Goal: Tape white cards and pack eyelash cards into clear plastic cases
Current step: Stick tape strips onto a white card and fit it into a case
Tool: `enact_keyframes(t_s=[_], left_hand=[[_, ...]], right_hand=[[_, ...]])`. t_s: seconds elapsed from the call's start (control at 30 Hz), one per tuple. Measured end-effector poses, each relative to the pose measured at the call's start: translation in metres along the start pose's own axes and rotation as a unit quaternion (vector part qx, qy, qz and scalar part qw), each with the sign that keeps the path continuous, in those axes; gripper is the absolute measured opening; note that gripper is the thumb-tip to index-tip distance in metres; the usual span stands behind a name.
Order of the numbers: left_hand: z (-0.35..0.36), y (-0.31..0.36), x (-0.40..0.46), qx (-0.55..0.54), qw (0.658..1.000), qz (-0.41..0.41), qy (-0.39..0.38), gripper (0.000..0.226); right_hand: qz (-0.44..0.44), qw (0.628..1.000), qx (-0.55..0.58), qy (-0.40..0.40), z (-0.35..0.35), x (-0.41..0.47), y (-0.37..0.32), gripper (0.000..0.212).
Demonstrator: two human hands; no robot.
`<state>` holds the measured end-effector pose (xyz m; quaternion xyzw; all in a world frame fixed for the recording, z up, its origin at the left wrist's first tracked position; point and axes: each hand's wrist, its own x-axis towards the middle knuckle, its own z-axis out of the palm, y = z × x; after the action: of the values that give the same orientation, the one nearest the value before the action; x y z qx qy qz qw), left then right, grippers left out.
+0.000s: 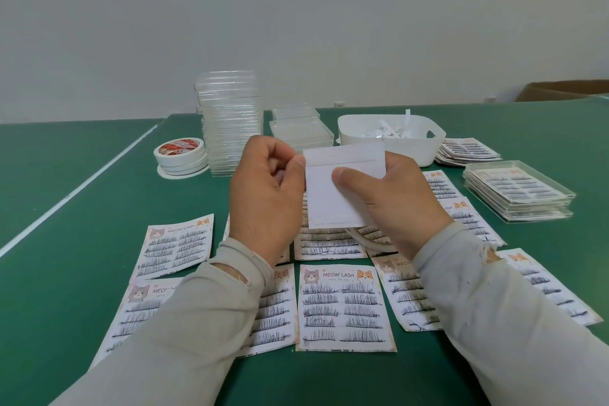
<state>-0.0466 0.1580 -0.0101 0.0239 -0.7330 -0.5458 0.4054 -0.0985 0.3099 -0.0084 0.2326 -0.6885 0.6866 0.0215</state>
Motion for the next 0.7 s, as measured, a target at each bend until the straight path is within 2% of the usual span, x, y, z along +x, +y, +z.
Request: enact_keyframes(t_s=[0.2, 0.37, 0.5, 0.6, 0.7], left_hand=[[0.0004, -0.0005, 0.0016, -0.063, 0.998, -0.029, 0.000, 0.024], [0.0005, 0.0008, 0.0008, -0.013, 1.000, -0.001, 0.005, 0.028], [-0.0006, 0.0013, 0.0003, 0.019, 1.000, -0.002, 0.010, 0.032], [-0.0029, 0.0014, 0.0028, 0.012, 1.000, -0.014, 0.023, 0.031], [-0.0039, 0.0035, 0.0040, -0.049, 0.998, -0.041, 0.027, 0.026]], right_hand=[[0.011, 1.000, 0.004, -0.007, -0.0005, 0.0001, 0.0001, 0.011], [-0.011, 1.000, -0.022, -0.006, -0.0004, 0.0000, -0.0001, 0.007], [-0.040, 0.997, -0.061, -0.017, 0.0026, -0.0012, -0.0001, 0.018], [-0.006, 1.000, 0.006, -0.019, 0.0009, -0.0007, 0.0003, 0.008], [0.041, 0.996, 0.075, -0.011, -0.0027, 0.0020, 0.0001, 0.020]])
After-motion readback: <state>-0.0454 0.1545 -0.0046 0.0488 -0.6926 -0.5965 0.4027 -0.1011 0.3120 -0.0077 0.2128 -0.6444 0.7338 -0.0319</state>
